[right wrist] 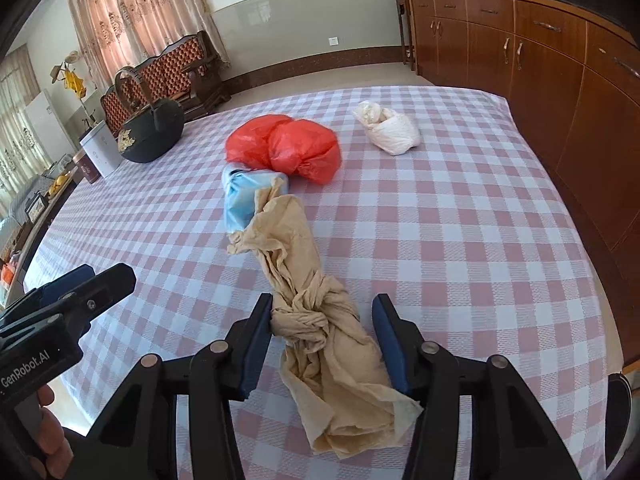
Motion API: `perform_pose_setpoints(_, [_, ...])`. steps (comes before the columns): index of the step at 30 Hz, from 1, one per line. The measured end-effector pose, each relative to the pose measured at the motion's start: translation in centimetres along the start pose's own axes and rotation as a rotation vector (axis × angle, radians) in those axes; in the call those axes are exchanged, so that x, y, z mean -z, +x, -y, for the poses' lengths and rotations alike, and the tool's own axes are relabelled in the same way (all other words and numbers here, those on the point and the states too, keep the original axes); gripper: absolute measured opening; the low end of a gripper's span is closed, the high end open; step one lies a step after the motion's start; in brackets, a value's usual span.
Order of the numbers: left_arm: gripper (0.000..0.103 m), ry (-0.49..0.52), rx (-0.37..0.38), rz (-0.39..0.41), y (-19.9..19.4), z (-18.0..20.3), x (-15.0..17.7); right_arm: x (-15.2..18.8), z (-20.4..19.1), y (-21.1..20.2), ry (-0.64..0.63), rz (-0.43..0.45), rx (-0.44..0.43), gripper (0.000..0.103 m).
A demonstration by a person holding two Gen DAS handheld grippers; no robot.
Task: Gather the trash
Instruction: 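Grasp the beige stocking with the right tool, then grasp the blue mask with the left tool while the right tool holds the stocking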
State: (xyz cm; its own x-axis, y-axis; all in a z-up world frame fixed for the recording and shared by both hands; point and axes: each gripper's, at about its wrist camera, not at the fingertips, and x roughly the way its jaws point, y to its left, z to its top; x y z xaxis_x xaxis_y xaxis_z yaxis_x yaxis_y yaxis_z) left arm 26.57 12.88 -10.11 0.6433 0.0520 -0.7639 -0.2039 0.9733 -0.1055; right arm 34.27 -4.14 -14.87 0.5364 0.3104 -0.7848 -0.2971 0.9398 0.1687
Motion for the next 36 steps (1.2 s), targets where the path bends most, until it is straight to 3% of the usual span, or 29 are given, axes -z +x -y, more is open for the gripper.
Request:
perform_pose_setpoints(13, [0.075,0.033,0.051,-0.02,3.7,3.5,-2.3,-3.0,7.3,0.2,0.132,0.042,0.072,0.053])
perform_pose_setpoints(22, [0.075,0.032,0.055,-0.021,5.5,4.0,-3.5,-4.6,8.1,1.4,0.148,0.05,0.068,0.053])
perform_pose_setpoints(26, [0.075,0.033,0.051,-0.023,6.3,4.3,-4.0,-4.6,7.9,1.4,0.141,0.059,0.061,0.047])
perform_pose_setpoints(36, [0.075,0.026,0.046,-0.018,8.1,5.0,-4.8,-3.6,7.2,0.9,0.122,0.04,0.039,0.048])
